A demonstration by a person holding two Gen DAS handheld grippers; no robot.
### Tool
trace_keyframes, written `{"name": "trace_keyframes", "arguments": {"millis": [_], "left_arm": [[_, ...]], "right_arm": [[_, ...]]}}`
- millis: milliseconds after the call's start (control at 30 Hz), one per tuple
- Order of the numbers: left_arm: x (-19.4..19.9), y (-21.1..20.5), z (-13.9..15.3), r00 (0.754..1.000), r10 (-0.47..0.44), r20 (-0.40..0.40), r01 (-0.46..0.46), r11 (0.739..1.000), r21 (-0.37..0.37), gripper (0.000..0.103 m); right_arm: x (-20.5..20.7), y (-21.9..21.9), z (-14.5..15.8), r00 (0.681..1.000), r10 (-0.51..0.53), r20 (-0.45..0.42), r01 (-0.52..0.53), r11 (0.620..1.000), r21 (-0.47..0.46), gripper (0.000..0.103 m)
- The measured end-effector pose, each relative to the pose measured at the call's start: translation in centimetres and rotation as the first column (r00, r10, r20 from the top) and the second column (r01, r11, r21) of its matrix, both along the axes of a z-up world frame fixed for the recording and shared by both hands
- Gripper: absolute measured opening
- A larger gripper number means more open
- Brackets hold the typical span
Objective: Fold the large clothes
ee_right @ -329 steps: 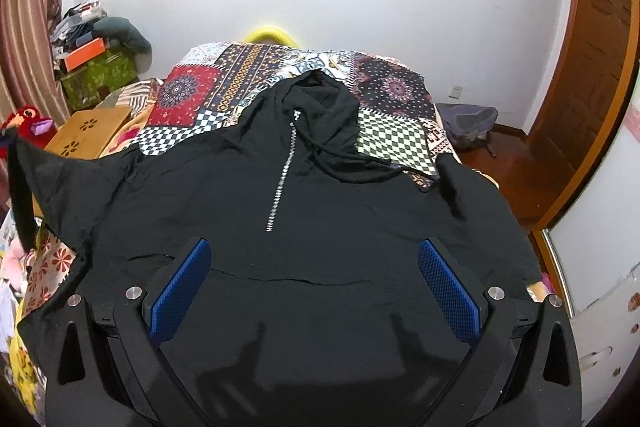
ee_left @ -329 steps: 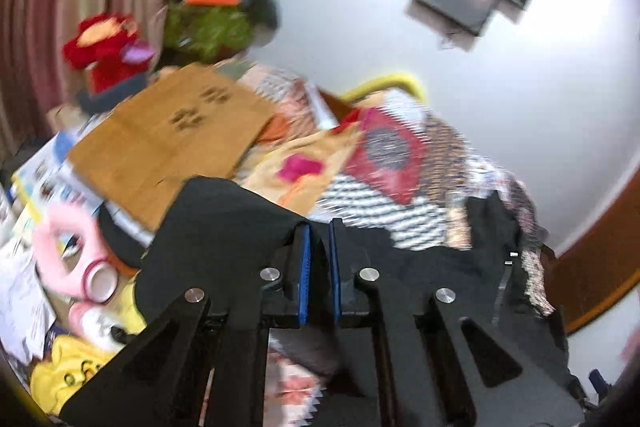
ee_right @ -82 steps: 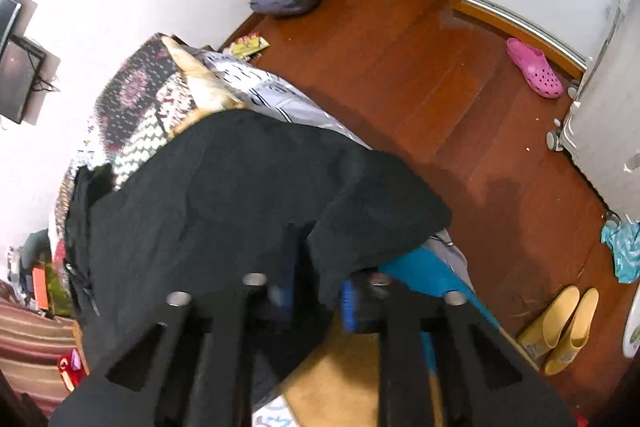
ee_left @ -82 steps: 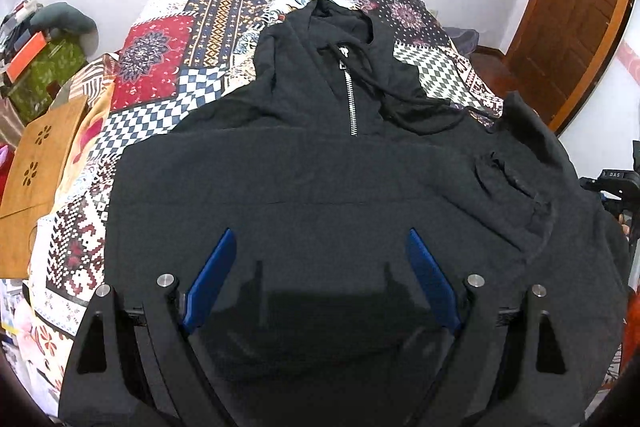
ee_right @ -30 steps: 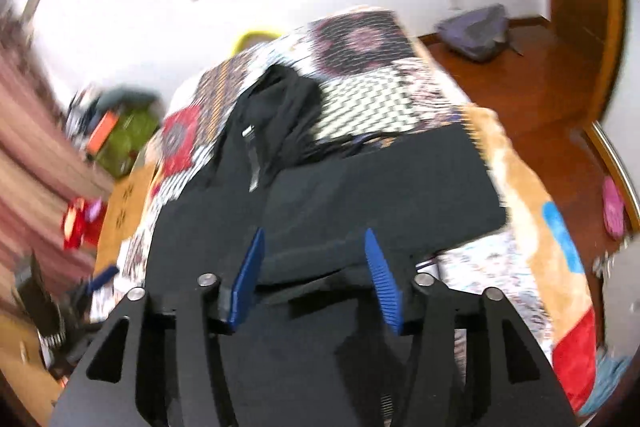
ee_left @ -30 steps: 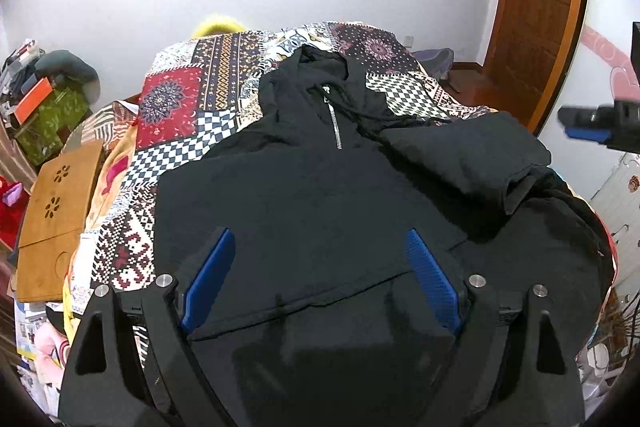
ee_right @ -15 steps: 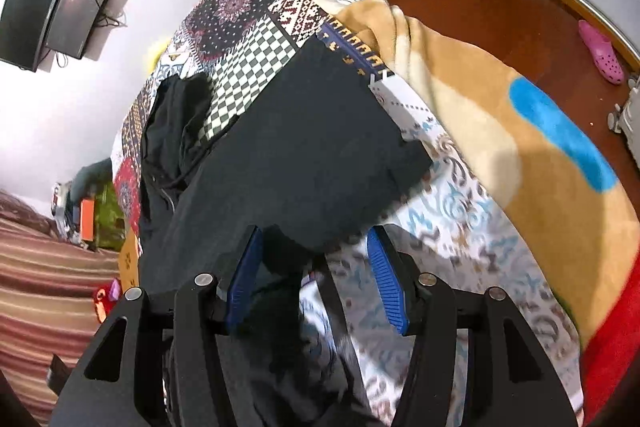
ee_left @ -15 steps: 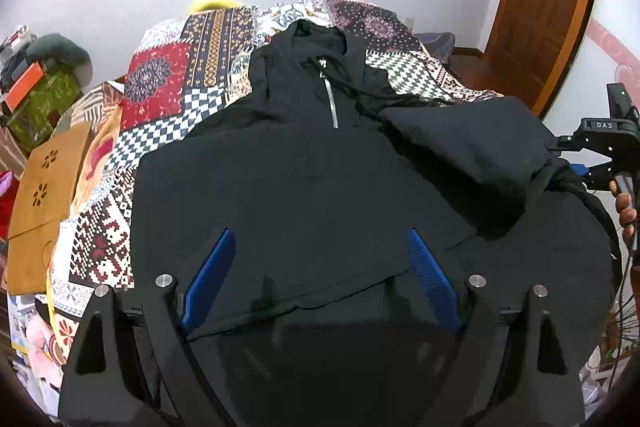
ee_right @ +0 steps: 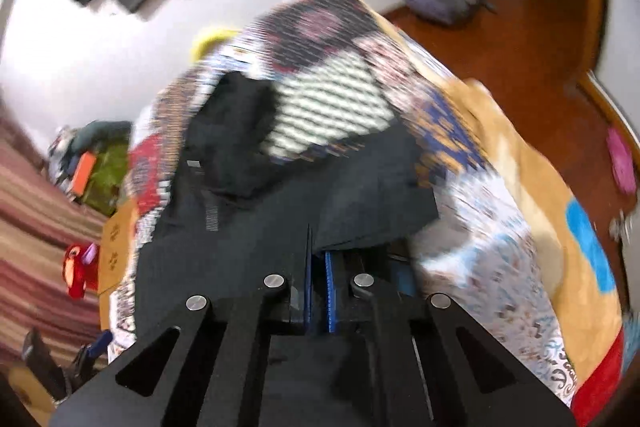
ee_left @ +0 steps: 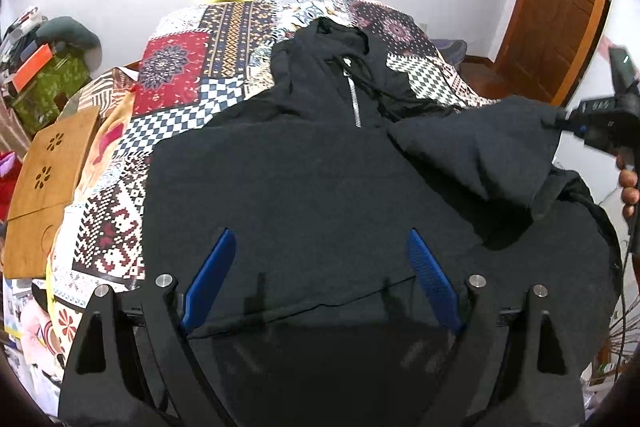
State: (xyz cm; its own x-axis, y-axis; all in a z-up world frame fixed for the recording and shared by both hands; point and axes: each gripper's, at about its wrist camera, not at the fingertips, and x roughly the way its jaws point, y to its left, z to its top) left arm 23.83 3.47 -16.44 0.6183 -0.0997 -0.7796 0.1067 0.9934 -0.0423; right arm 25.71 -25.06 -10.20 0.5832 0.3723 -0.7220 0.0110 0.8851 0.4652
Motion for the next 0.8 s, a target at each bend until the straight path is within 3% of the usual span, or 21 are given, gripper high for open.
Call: {"name": "trace_keyframes", "arguments": {"millis": [200, 333, 567, 667, 800], "left_arm": [[-1.3, 1.7, 1.4, 0.999, 0.026, 0.038, -0.025, 0.999, -0.025, 0.087], [-2.8, 3.5, 2.5, 0.996, 0.052, 0.067, -0.05, 0.998, -0.034, 0.087], [-5.5, 7.8, 2.9, 0.988, 0.133, 0.072, -0.13, 0.99, -0.046, 0.088], [-6.5, 10.1, 2.2, 0.982, 0.186, 0.038, -0.183, 0.98, -0.076, 0.088], [-8.0, 13.1, 0.5, 0.964, 0.262, -0.039, -0.265, 0.953, -0.145, 0.088]], "right_arm": [[-0.5, 6.9, 4.6, 0.981, 0.162, 0.111, -0.162, 0.987, -0.012, 0.005], [-1.4, 13.1, 5.1, 0.946, 0.296, 0.13, -0.293, 0.955, -0.04, 0.005], [-2.6, 23.6, -0.2, 0.848, 0.53, 0.018, -0.526, 0.845, -0.096, 0.005], [-3.5, 26.4, -3.5, 0.804, 0.591, -0.064, -0.594, 0.798, -0.102, 0.006], [-5.0, 28.4, -5.0, 0.77, 0.629, -0.103, -0.637, 0.754, -0.159, 0.01]]}}
